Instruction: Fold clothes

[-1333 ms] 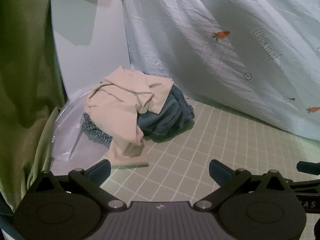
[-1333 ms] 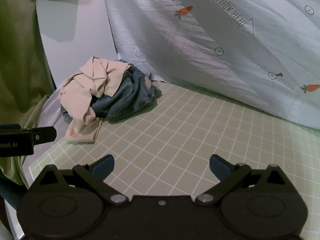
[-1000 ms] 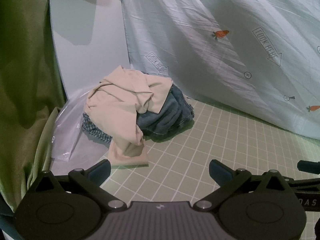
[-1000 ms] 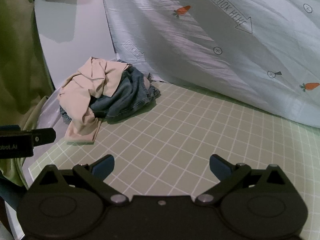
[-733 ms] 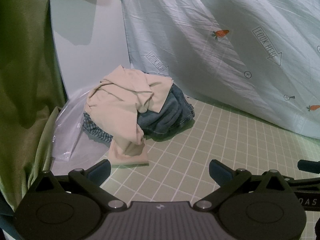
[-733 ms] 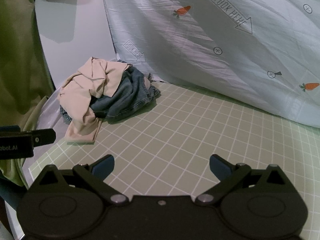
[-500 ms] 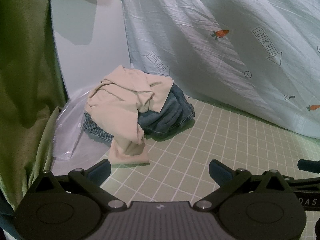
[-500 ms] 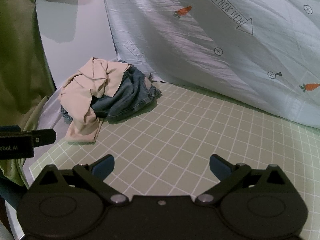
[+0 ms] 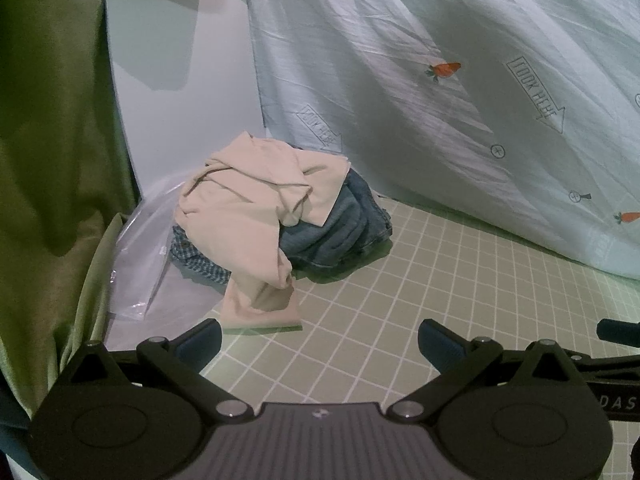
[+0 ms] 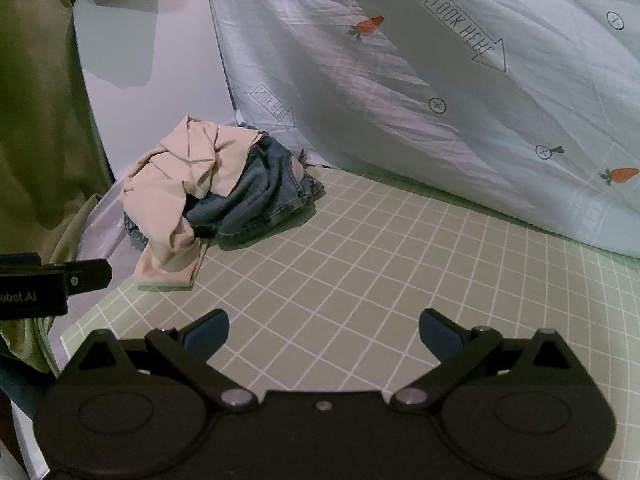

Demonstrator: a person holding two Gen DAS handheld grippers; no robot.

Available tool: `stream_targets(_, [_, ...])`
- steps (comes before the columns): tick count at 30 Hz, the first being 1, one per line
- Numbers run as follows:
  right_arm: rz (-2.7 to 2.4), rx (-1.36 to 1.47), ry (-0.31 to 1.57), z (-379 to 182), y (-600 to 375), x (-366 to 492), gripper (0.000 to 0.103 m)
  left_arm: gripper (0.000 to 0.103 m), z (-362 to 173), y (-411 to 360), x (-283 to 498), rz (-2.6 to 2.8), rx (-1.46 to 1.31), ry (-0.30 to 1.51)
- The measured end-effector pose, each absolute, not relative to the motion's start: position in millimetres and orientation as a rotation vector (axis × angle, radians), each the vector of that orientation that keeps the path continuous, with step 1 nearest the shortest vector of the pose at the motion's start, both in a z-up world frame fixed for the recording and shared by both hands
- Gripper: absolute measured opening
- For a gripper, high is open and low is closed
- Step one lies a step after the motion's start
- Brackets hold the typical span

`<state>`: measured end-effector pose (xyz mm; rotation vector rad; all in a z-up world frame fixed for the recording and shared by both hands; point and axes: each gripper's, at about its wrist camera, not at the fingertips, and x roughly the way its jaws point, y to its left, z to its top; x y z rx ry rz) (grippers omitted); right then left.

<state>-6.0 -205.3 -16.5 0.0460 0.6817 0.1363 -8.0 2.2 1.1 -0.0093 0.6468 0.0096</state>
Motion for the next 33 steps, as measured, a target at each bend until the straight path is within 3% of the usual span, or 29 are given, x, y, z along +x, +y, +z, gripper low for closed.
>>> stream_targets(33, [0.120,0.024,0.683,-17,-205,17,0.102,0.103,-3,16,25,0.057,-0.051,0.683])
